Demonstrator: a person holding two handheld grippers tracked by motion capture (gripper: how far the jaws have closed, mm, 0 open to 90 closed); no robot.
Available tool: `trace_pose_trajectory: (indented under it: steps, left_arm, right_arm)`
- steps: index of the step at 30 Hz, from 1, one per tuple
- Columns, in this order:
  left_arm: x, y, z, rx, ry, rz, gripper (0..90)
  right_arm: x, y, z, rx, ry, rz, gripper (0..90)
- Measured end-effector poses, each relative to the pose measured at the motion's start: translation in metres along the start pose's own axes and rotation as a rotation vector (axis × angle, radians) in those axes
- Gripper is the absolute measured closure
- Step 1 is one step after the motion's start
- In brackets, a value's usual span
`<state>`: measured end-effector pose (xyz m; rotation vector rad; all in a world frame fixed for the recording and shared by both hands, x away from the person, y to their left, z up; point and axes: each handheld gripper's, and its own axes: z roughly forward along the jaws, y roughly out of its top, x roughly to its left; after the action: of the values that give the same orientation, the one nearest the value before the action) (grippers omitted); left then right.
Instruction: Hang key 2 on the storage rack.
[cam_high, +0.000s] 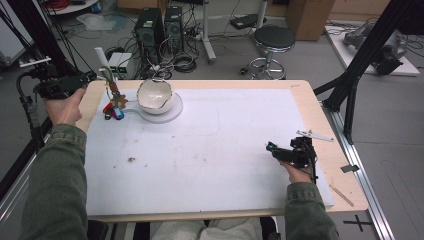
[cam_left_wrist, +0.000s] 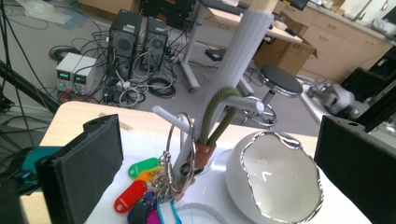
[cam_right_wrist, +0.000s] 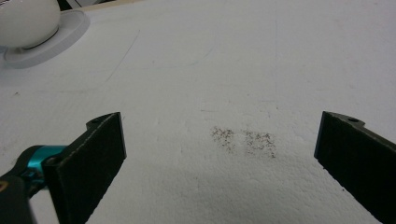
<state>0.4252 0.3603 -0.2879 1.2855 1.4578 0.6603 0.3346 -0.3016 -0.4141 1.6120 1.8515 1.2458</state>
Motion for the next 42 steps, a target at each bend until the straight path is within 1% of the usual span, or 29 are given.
trace_pose_trajectory:
  steps: [1,5,8,12,14,15,17,18,21,23,26,27,28,30,32,35,38,40,42]
  left_arm:
    - [-0.001,-0.002,0.0,-0.001,0.005,0.0,1.6]
    - [-0.004,-0.008,-0.001,-0.013,0.0,0.009,1.6]
    - [-0.005,-0.014,-0.002,-0.021,0.012,0.028,1.6]
    - [-0.006,-0.023,-0.003,-0.027,0.025,0.024,1.6]
    - [-0.006,-0.026,-0.004,-0.023,0.023,0.029,1.6]
    - [-0.007,-0.028,-0.005,-0.029,0.02,0.028,1.6]
    - [-0.008,-0.031,-0.007,-0.037,-0.009,0.015,1.6]
    - [-0.009,-0.033,-0.008,-0.04,-0.012,0.016,1.6]
    - [-0.014,-0.04,-0.01,-0.035,-0.006,0.043,1.6]
    - [-0.015,-0.044,-0.011,-0.033,-0.005,0.047,1.6]
    - [-0.017,-0.05,-0.012,-0.043,-0.003,0.05,1.6]
    - [-0.017,-0.052,-0.013,-0.039,0.0,0.06,1.6]
    - [-0.018,-0.054,-0.013,-0.036,0.007,0.067,1.6]
    - [-0.019,-0.059,-0.013,-0.022,0.043,0.091,1.6]
    - [-0.02,-0.064,-0.013,-0.028,0.067,0.106,1.6]
    - [-0.022,-0.071,-0.014,-0.026,0.061,0.108,1.6]
    - [-0.025,-0.077,-0.016,-0.027,0.066,0.125,1.6]
    - [-0.027,-0.08,-0.018,-0.028,0.058,0.124,1.6]
    - [-0.028,-0.083,-0.019,-0.031,0.061,0.134,1.6]
  right_arm:
    - [0.0,0.0,0.0,0.001,0.0,0.002,1.0]
    - [0.0,0.0,-0.001,-0.002,-0.002,-0.003,1.0]
    - [-0.001,0.0,-0.001,-0.002,-0.001,0.003,1.0]
    - [-0.002,0.001,-0.001,-0.003,-0.001,0.006,1.0]
    - [-0.002,0.001,-0.001,-0.004,-0.002,0.005,1.0]
    - [-0.002,0.001,-0.001,-0.004,-0.003,0.005,1.0]
    - [-0.002,0.001,-0.001,-0.004,-0.003,0.005,1.0]
    - [-0.002,0.001,-0.001,-0.006,-0.004,0.002,1.0]
    - [-0.002,0.001,-0.001,-0.008,-0.005,0.005,1.0]
    - [-0.002,0.001,-0.001,-0.008,-0.004,0.005,1.0]
    - [-0.002,0.001,-0.001,-0.008,-0.005,0.005,1.0]
    - [-0.002,0.001,-0.001,-0.009,-0.008,0.002,1.0]
    - [-0.002,0.001,-0.002,-0.01,-0.008,0.004,1.0]
    - [-0.002,0.001,-0.002,-0.01,-0.008,0.009,1.0]
    - [-0.003,0.001,-0.002,-0.014,-0.01,0.003,1.0]
    - [-0.002,0.001,-0.003,-0.015,-0.013,0.008,1.0]
    - [-0.002,0.001,-0.003,-0.016,-0.011,0.005,1.0]
    - [-0.001,0.001,-0.003,-0.017,-0.013,0.004,1.0]
    - [-0.001,0.001,-0.003,-0.022,-0.014,0.003,1.0]
